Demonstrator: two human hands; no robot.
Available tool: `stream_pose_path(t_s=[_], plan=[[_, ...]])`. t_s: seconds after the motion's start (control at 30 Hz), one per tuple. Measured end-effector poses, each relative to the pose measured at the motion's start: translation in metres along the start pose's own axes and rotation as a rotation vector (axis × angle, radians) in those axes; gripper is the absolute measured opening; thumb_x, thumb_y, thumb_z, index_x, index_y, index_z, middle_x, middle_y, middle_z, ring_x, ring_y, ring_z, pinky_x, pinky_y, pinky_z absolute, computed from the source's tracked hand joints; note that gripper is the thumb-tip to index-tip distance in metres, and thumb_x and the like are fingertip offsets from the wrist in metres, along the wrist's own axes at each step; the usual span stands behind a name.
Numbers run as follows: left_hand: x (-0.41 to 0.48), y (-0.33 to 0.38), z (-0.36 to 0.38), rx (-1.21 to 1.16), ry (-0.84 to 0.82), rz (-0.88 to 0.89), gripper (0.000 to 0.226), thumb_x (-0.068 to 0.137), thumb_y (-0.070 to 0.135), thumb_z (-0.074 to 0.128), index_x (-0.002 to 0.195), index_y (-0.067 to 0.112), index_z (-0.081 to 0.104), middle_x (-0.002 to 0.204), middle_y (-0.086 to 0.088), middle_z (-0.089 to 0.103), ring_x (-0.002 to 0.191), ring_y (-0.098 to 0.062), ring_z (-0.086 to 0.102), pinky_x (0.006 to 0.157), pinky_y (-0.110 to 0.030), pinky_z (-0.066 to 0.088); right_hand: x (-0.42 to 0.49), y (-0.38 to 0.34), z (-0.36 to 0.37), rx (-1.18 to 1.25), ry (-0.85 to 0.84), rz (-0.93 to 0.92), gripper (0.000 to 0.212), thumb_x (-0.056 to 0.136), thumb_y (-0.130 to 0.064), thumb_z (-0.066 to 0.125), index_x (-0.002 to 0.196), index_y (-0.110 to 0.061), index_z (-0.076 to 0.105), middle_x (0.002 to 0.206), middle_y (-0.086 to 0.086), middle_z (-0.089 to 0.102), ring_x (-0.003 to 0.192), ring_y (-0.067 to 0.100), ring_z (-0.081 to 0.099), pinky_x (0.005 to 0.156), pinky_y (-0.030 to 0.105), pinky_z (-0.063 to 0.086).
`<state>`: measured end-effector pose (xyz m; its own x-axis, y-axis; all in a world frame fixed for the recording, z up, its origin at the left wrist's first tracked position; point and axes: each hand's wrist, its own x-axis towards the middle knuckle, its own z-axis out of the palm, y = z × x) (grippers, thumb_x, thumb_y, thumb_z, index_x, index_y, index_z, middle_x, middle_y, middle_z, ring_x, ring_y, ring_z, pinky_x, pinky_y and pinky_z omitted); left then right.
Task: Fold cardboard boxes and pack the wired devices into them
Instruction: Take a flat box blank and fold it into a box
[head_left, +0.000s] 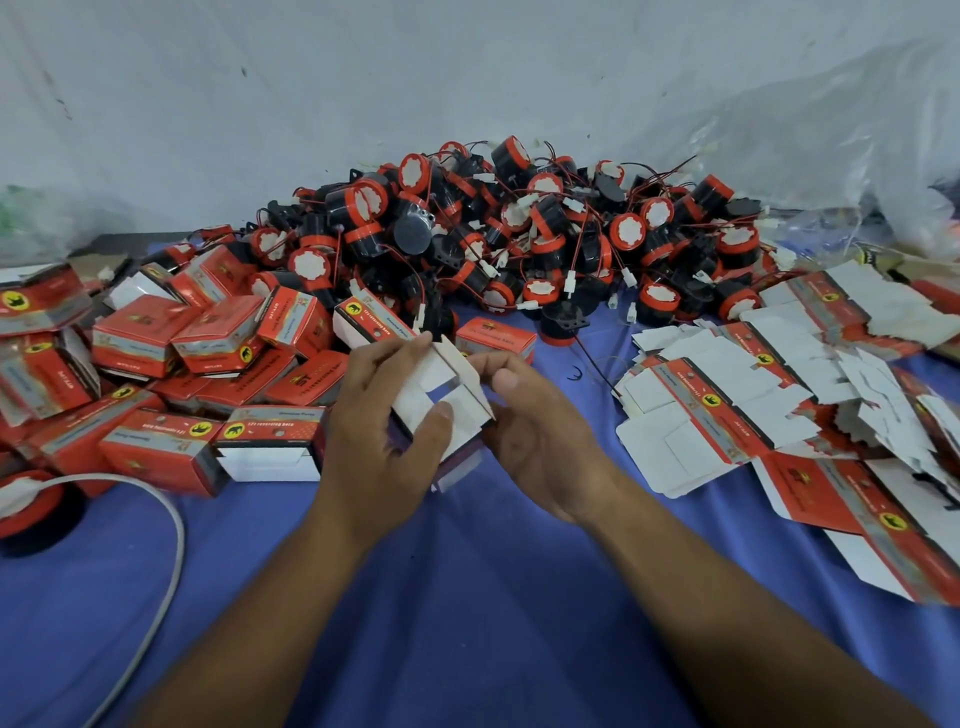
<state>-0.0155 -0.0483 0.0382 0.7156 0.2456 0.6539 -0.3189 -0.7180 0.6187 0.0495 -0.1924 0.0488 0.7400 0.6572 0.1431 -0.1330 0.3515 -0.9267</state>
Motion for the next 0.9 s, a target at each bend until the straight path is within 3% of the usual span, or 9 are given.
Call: stream_pose_path(t_s=[0.1, 0.2, 0.27, 0.33, 0.43, 0.57, 0.67, 0.77, 0.9], plan=[[-0.002, 0.000, 0.003, 0.068, -0.032, 0.105, 0.056, 0.086, 0.031, 0.053, 0.131, -0.002, 0.055, 0.128, -0.012, 0.047, 0.121, -0.012, 0.045, 0.104, -0.014, 0.034, -0.001, 0.003, 0.004, -0.026, 0.032, 0.042, 0.029, 0.087, -0.033, 0.057, 0.102, -0.009, 0.051, 0.098, 0.014, 0.052, 0.087, 0.027, 0.050, 0.078, 0.036, 0.045], [-0.004, -0.002, 0.006, 0.105, -0.059, 0.136, 0.057, 0.084, 0.030, 0.055, 0.132, -0.001, 0.054, 0.130, -0.012, 0.046, 0.123, -0.018, 0.046, 0.106, -0.021, 0.036, -0.001, -0.002, 0.006, 0.048, 0.054, 0.096, 0.058, 0.090, -0.036, 0.065, 0.123, 0.008, 0.045, 0.108, 0.017, 0.050, 0.100, 0.030, 0.048, 0.086, 0.038, 0.045], [-0.005, -0.004, 0.007, 0.115, -0.057, 0.139, 0.057, 0.084, 0.030, 0.056, 0.132, 0.000, 0.054, 0.130, -0.009, 0.045, 0.123, -0.017, 0.046, 0.106, -0.022, 0.036, 0.000, -0.003, 0.005, 0.097, 0.043, 0.106, 0.075, 0.086, -0.039, 0.060, 0.136, 0.012, 0.037, 0.115, 0.018, 0.049, 0.108, 0.031, 0.047, 0.093, 0.041, 0.042], [-0.005, -0.005, 0.008, 0.104, -0.054, 0.139, 0.057, 0.083, 0.030, 0.057, 0.132, 0.002, 0.052, 0.130, -0.003, 0.042, 0.123, -0.013, 0.044, 0.105, -0.021, 0.036, 0.000, -0.004, 0.005, 0.140, 0.038, 0.115, 0.064, 0.083, -0.038, 0.058, 0.128, 0.006, 0.047, 0.115, 0.018, 0.048, 0.108, 0.031, 0.046, 0.094, 0.042, 0.040], [-0.006, -0.006, 0.008, 0.084, -0.051, 0.131, 0.057, 0.082, 0.031, 0.059, 0.132, 0.005, 0.048, 0.131, 0.002, 0.038, 0.124, -0.006, 0.041, 0.104, -0.016, 0.033, 0.000, -0.006, 0.003, 0.151, 0.031, 0.128, 0.024, 0.091, -0.029, 0.054, 0.106, -0.010, 0.053, 0.105, 0.019, 0.046, 0.100, 0.032, 0.043, 0.079, 0.035, 0.041], [-0.007, -0.006, 0.007, 0.099, -0.092, 0.155, 0.066, 0.080, 0.038, 0.063, 0.133, 0.003, 0.046, 0.135, -0.005, 0.038, 0.126, -0.019, 0.043, 0.104, -0.027, 0.039, 0.001, -0.003, -0.002, 0.125, 0.007, 0.098, 0.010, 0.086, -0.020, 0.063, 0.091, -0.014, 0.056, 0.084, 0.006, 0.057, 0.076, 0.019, 0.055, 0.063, 0.027, 0.044], [-0.008, -0.004, 0.007, 0.130, -0.143, 0.171, 0.074, 0.077, 0.042, 0.068, 0.136, 0.002, 0.045, 0.137, -0.010, 0.038, 0.128, -0.024, 0.043, 0.104, -0.036, 0.043, 0.000, 0.004, -0.005, -0.011, -0.014, 0.063, 0.017, 0.084, -0.014, 0.068, 0.096, -0.016, 0.056, 0.090, 0.003, 0.066, 0.076, 0.018, 0.062, 0.061, 0.029, 0.049], [-0.008, -0.002, 0.007, 0.158, -0.183, 0.186, 0.083, 0.073, 0.044, 0.073, 0.136, -0.003, 0.045, 0.135, -0.014, 0.039, 0.127, -0.026, 0.044, 0.102, -0.043, 0.045, 0.002, 0.009, -0.009, -0.191, 0.006, 0.031, 0.026, 0.088, -0.013, 0.072, 0.109, -0.016, 0.058, 0.109, 0.008, 0.071, 0.092, 0.023, 0.067, 0.076, 0.043, 0.054], [-0.007, 0.001, 0.007, 0.213, -0.157, 0.217, 0.078, 0.072, 0.040, 0.073, 0.130, -0.006, 0.050, 0.129, -0.018, 0.044, 0.122, -0.031, 0.048, 0.099, -0.047, 0.046, 0.003, 0.006, -0.009, -0.278, -0.037, 0.005, 0.035, 0.086, -0.021, 0.072, 0.118, -0.028, 0.060, 0.117, 0.000, 0.072, 0.107, 0.019, 0.069, 0.089, 0.036, 0.058]])
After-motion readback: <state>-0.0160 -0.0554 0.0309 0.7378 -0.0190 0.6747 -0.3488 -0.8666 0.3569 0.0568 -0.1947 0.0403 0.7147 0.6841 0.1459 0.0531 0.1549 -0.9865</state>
